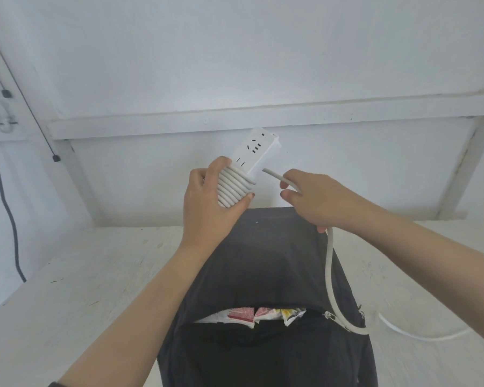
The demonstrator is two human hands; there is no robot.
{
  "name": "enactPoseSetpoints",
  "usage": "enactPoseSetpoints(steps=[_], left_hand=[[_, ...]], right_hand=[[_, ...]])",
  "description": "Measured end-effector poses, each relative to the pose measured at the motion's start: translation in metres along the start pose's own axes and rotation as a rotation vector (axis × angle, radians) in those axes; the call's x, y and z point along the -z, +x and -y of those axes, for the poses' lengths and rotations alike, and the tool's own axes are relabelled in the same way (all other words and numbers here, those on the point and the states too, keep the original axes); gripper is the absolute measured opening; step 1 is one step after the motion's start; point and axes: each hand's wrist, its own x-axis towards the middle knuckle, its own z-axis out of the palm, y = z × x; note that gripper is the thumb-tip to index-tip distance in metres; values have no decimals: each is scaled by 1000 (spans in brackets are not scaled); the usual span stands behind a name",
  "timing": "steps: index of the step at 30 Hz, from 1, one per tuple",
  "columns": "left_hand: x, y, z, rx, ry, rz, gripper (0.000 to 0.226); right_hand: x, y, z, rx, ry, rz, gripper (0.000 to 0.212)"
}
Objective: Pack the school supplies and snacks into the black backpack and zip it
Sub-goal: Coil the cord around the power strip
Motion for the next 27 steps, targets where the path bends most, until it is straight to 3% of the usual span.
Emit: enactPoseSetpoints(steps=[10,19,23,27], left_hand=[[0,0,5,111,-11,19,85],[4,6,15,136,61,-2,85],[2,4,23,187,85,11,85],[0,2,26,206,80,27,84]], right_hand=[[-10,-27,4,406,-295,-129,19],[-16,-32,-2,342,-59,-79,11],[-15,-37,1,316,-191,-123,16],[-14,-48,3,296,-90,111,12]])
